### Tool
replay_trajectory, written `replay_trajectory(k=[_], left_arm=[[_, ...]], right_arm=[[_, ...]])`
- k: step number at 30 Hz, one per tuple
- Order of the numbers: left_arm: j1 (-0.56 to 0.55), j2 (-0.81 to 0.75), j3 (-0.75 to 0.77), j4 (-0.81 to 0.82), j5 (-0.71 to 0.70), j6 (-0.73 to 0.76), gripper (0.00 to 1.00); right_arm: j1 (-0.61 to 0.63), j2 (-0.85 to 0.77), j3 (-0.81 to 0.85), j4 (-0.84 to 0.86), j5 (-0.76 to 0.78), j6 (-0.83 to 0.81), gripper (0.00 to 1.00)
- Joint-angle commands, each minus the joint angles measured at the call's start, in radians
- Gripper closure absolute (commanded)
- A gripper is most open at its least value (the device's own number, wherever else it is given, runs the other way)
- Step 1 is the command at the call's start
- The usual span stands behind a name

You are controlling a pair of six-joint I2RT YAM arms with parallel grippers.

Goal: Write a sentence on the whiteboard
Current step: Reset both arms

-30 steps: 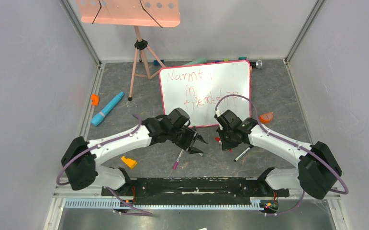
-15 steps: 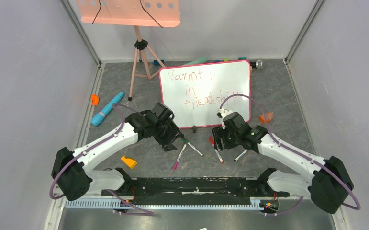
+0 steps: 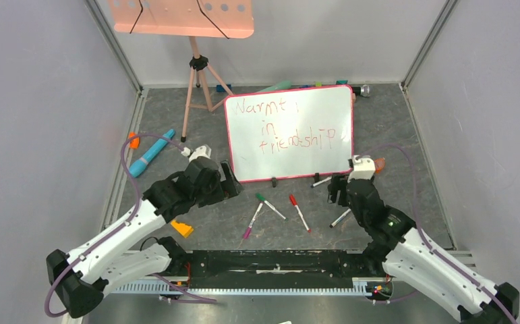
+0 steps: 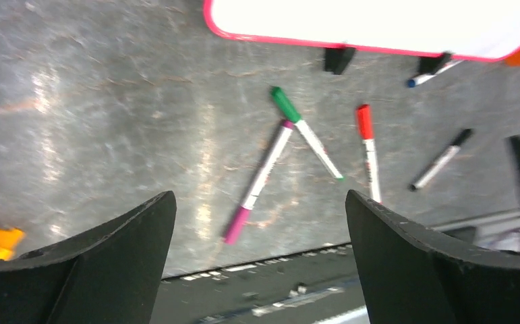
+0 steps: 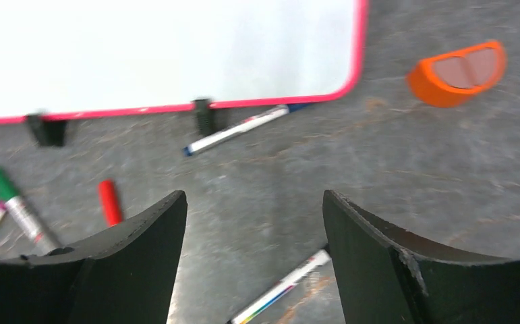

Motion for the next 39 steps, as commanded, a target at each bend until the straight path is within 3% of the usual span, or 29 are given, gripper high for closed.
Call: replay_trajectory(k=[1,3,10,12,16,27,30,33,36,39], left_arm=[[0.003,-0.080,-0.111,0.146,-0.133,0.324,0.00],[0.003,-0.115,-0.147,0.176,-0.207,0.394,0.00],[0.009,-0.211,-0.293,0.372,-0.430,0.647,0.00],[0.034,-0.231,-0.331,0.454,-0.469,0.714,0.00],[0.178,-0.219,-0.389,0.600,-0.405,0.796,0.00],[0.466,0.125,-0.476,1.154,-0.224,0.928,0.00],[0.545,0.220,-0.509,1.332,-0.147,0.918,0.01],[0.578,0.317,-0.550,1.518,-0.095,0.923,0.01],[0.584,0.379,-0.503,1.487,-0.068,0.966,0.03],[0.586,0.402,-0.534,1.596,-0.031,1.054,0.02]], right_arm=[[-0.003,-0.120,-0.095,0.080,0.295,-0.019,0.25],[-0.003,-0.154,-0.127,0.124,0.296,-0.146,0.25],[-0.026,-0.117,-0.193,0.311,0.456,-0.306,0.21],[-0.102,-0.134,-0.238,0.421,0.388,-0.327,0.22],[-0.304,-0.144,-0.351,0.617,0.232,-0.341,0.24],[-0.476,0.214,-0.456,1.150,0.089,-0.472,0.17],[-0.544,0.290,-0.513,1.300,-0.018,-0.480,0.15],[-0.598,0.380,-0.545,1.447,-0.104,-0.466,0.13],[-0.604,0.488,-0.555,1.567,-0.142,-0.487,0.12],[-0.611,0.565,-0.542,1.657,-0.203,-0.551,0.12]])
